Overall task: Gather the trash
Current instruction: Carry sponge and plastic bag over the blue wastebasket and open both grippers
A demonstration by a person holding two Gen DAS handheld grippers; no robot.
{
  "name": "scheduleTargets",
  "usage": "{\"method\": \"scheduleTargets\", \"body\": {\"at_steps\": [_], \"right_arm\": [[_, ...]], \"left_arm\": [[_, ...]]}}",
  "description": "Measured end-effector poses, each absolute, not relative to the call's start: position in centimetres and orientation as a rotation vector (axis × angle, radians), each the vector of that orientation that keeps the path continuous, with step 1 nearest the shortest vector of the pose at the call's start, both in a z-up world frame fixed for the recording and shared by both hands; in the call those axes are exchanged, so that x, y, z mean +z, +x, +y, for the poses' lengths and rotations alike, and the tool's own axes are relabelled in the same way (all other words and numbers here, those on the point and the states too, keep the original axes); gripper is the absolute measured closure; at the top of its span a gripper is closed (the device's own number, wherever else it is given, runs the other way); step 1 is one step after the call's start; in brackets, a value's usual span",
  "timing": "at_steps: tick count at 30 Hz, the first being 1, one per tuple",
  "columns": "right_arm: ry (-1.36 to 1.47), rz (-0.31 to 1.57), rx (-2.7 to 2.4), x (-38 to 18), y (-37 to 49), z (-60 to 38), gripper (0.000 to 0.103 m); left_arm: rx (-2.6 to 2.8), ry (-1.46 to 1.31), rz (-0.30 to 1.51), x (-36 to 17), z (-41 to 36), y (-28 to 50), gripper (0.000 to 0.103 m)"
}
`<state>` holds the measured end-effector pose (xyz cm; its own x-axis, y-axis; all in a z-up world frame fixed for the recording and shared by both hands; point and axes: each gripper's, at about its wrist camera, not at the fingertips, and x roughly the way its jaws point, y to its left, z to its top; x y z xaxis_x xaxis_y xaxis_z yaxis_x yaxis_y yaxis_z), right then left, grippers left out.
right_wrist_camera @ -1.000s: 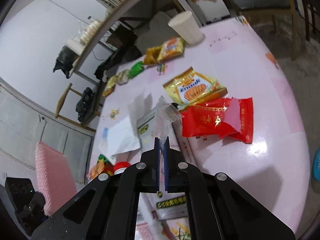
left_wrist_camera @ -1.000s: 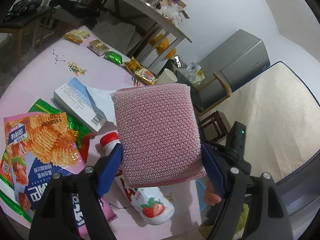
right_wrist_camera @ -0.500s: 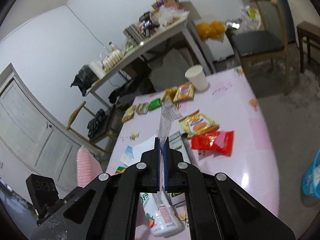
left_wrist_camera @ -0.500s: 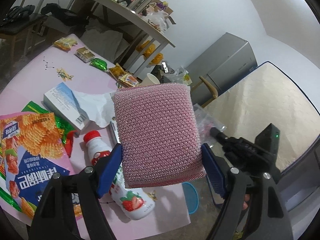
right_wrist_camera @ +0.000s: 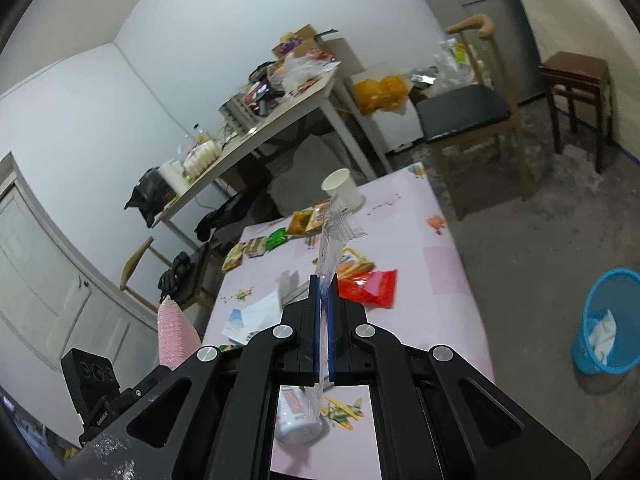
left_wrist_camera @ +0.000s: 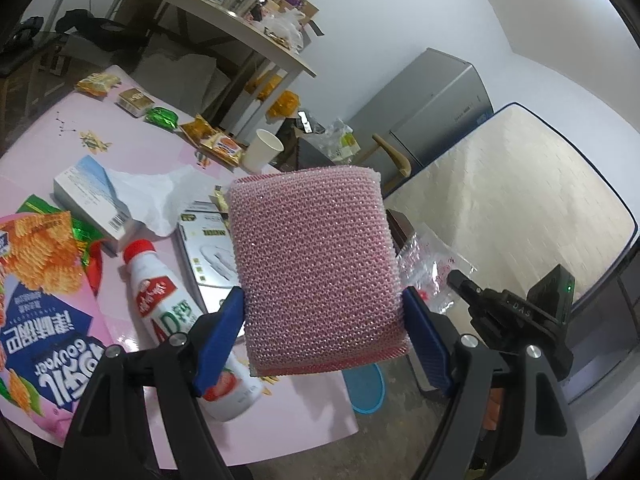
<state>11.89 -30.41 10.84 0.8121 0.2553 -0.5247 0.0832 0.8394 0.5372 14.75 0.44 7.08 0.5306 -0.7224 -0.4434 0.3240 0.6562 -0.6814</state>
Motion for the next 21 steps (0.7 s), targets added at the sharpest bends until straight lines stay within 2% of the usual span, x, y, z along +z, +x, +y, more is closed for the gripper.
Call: {"method": "scheduleTargets", "body": {"at_steps": [21], "right_arm": [[0.665,0.561,-0.008,10.3,6.2,-36.3,0.102]], "left_arm": [[-0.739,-0.519,0.806,7.8,-5.0,13.7,0.027]]}}
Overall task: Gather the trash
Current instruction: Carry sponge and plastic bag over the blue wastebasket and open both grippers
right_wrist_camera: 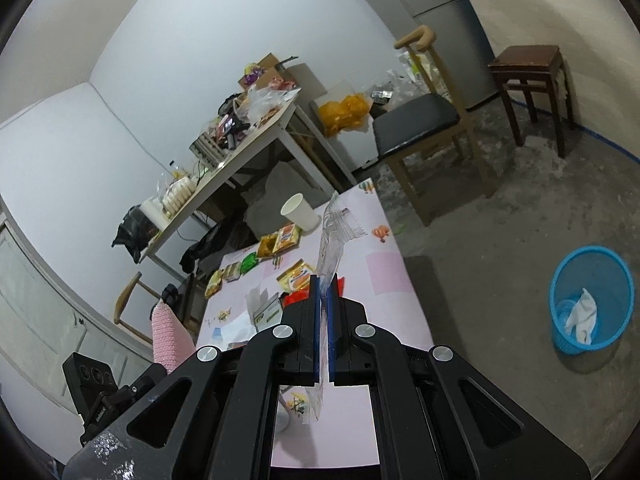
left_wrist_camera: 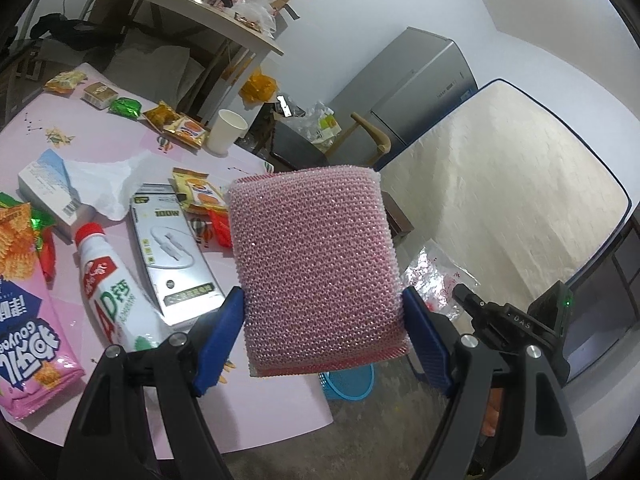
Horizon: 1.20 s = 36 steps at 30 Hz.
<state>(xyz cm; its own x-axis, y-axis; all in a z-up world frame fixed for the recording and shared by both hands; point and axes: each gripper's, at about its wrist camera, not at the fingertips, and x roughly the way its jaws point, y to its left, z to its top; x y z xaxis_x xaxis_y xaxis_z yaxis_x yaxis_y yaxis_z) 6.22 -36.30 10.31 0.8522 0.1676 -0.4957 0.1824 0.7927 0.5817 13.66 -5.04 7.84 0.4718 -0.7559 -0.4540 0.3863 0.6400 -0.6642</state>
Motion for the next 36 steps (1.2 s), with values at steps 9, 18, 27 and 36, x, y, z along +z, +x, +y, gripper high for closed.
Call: {"method": "scheduleTargets", "body": {"at_steps": [9,18,27,36], "right_arm": [[0.728,0.520,-0.050,9.2,3.1,-40.1,0.102],[0.826,0.492,-0.182,5.6,-2.1,-45.8,0.102],[0.973,0.527,-0.381,-1.7,-6.1,-52.7,0.102],[1.102,0.576,-0.510,-9.8,-5.8,-59.8,0.102]], "left_arm": [[-0.783,-0.458,0.826,8.4,-10.0,13.3,0.027],[-0.907,-0.350,0.955,7.3,-19.7,14.2,0.027],[-1.089,-0.173,1.204,3.3,-35.6,14.0,0.027],[-1.086,0.053,1.332,-4.4,-50.0,13.8,0.026]]}}
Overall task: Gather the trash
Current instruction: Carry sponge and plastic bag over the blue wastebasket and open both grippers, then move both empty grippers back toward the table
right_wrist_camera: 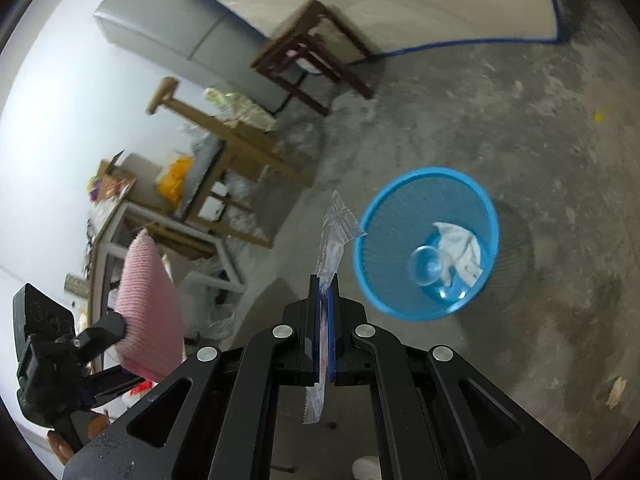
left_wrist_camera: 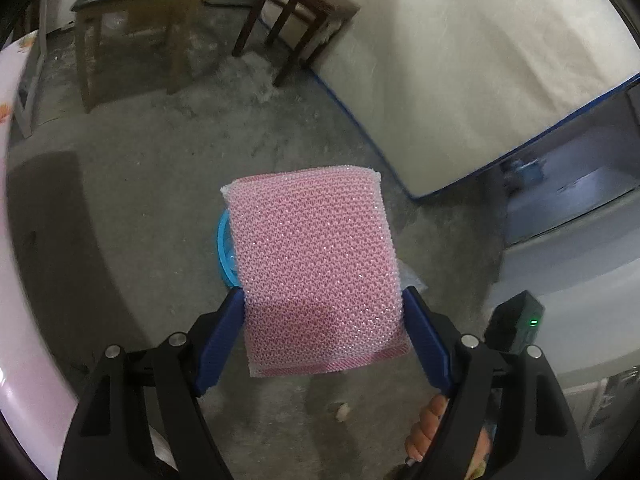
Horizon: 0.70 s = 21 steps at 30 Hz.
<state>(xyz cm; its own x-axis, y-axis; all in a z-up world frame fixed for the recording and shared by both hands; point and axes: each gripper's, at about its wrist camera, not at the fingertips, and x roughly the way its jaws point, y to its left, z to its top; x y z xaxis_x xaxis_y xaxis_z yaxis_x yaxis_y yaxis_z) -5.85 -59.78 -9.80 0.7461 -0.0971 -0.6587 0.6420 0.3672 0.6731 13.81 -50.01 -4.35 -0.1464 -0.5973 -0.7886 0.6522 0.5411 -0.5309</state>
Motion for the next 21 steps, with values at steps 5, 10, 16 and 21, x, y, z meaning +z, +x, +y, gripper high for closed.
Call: {"method": "scheduleTargets", "body": {"at_steps": [5,10,16,21], "right_arm": [[1.158,0.595,-0.571,-13.6,-4.6,-63.0,0.100],[1.221,0.631,-0.633,-18.8,-3.5,-65.4,0.049],[1.285,0.642,-0.700,-22.1,-6.0,-65.7,0.043],[1.202,0.675,-0.699,-20.7,-7.8,-64.5,0.041]], "left_arm": [[-1.077,0.106,1.355,-8.6,-56.6,13.4,0.017],[-0.990,0.113,1.470,-12.9,-60.9,13.3,0.006],[-1.024,0.107,1.450,-13.7,-59.3,12.6,0.006],[-1.043,0.077,1.359,-11.7,-57.3,12.6,0.006]]}}
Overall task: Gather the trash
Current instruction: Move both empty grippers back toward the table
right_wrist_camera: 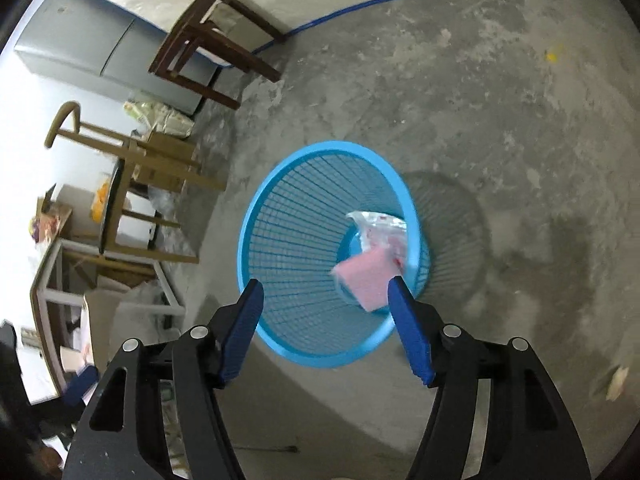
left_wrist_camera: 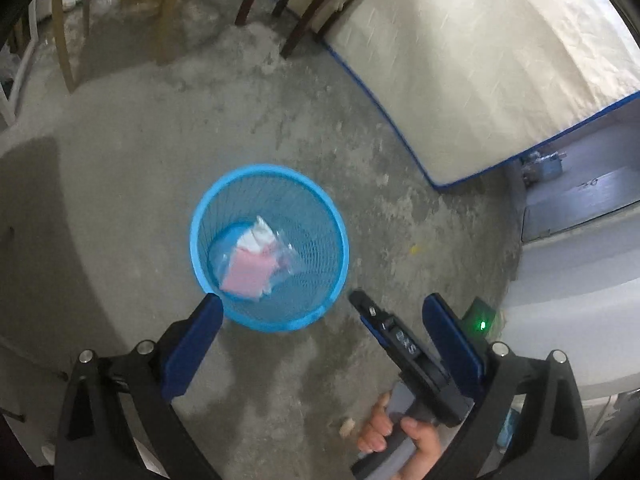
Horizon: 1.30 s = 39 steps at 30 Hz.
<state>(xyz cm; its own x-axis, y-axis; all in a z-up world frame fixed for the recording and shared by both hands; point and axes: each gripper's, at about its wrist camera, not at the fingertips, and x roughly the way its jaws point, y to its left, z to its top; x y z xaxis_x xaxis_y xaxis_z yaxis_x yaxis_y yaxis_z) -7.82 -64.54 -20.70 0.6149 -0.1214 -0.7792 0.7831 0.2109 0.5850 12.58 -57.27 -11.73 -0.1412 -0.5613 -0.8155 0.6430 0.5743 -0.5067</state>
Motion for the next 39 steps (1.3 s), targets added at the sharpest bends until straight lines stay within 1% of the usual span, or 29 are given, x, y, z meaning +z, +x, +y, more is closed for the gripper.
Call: {"method": "scheduleTargets", "body": {"at_steps": [4,8,10,14,18,22,29,32,39], "right_arm": [[1.151,0.638,-0.672,-18.1,-9.5,-63.3,0.039],[1.054,0.630,-0.603,-14.4,-9.7,-61.7,0.035],[1.003,0.631,-0.554,-12.1,-9.4,-60.6,0.033],[0.897,0.637,-0.444,-7.2,-8.2,-57.7,0.027],[0.815,0.653,-0.320,-2.9,-5.8,-53.8,0.024],[0.721,0.685,-0.197,0.1,-2.3,-48.8,0.023],[0.578,0.779,-0.022,3.6,4.8,-40.0,0.023],[0.531,0.801,0.046,5.3,7.5,-36.3,0.023],[0.458,0.853,0.133,8.0,12.6,-29.6,0.023]], "left_arm": [[-1.011,0.136,1.276,-8.8,-55.1,11.4,0.006],[-1.063,0.180,1.126,-4.3,-51.3,9.6,0.006],[-1.082,0.150,1.053,-1.6,-48.4,9.0,0.006],[-1.085,0.032,0.965,3.1,-41.2,9.0,0.006],[-1.018,-0.002,0.851,6.1,-33.6,9.0,0.005],[-0.887,-0.021,0.791,7.6,-25.5,9.3,0.005],[-0.634,-0.207,0.749,8.6,-11.9,11.3,0.005],[-0.558,-0.282,0.755,8.7,-7.2,12.3,0.006],[-0.464,-0.362,0.710,9.4,0.6,13.7,0.005]]}}
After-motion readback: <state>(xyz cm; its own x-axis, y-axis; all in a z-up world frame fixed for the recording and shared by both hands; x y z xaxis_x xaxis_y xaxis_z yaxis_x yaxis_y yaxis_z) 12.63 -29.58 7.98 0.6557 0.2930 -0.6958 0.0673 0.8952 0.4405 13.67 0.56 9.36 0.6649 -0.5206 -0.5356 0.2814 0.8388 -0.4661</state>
